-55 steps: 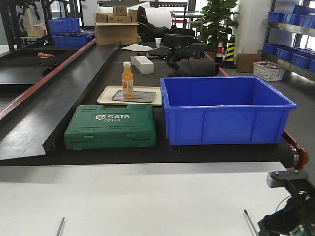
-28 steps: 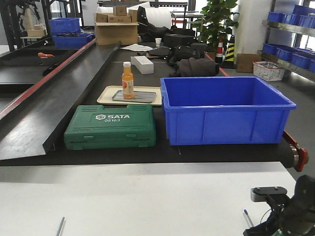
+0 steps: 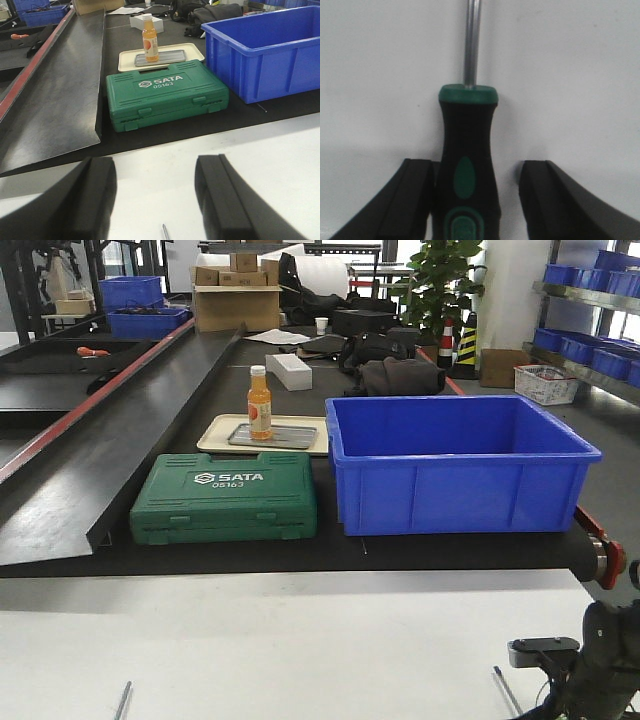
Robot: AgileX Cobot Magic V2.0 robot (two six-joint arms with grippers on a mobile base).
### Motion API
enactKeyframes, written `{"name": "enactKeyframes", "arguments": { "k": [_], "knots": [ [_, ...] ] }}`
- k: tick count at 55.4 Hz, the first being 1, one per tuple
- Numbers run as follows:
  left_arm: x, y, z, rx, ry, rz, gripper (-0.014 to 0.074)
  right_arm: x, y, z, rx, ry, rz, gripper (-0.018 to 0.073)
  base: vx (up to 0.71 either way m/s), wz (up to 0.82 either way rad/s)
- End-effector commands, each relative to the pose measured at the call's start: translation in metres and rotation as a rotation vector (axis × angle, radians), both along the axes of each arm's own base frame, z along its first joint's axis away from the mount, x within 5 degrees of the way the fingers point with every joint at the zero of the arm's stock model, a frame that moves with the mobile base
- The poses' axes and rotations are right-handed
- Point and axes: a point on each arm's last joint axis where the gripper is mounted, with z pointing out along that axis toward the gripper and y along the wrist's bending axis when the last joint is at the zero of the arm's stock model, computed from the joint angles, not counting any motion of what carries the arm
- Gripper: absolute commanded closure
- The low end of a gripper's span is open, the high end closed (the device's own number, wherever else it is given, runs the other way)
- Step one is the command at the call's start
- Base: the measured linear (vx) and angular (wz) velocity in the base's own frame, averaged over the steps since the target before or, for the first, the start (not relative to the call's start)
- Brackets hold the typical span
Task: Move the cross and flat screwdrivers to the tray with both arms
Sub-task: 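Close left and right grippers around each screwdriver's black-green handle, then lift both held screwdrivers upright off the table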
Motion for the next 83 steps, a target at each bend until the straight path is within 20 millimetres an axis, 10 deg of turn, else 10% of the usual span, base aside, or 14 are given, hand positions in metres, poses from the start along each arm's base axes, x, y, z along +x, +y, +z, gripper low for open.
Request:
{"name": "enactKeyframes", "arguments": {
  "k": [1,10,36,52,83],
  "knots": [
    [0.000,0.002,0.022,-0.030,-0.126,0.019,0.0125,0.003,0.000,0.010,0.009,-0.030,-0.017,0.0239,0.00,0.00],
    [0.000,0.002,0.022,-0.032,-0.125,0.019,0.0125,0.003,0.000,0.010,0.011,-0.020,-0.026,0.0574,0.00,0.00],
    [0.000,-0.005,-0.003,-0.284,0.200,0.023,0.0124,0.002,0.005,0.011,0.067,-0.008,-0.068,0.0570,0.00,0.00],
    [0.056,-0.014,-0.012,-0.230,0.458,0.031,0.0124,0.001,0.006,0.011,0.087,0.004,-0.078,0.0570,0.00,0.00],
    [0.148,-0.027,-0.144,-0.163,0.978,0.093,0.0124,0.001,0.007,0.011,0.089,0.004,-0.078,0.0567,0.00,0.00]
  ]
}}
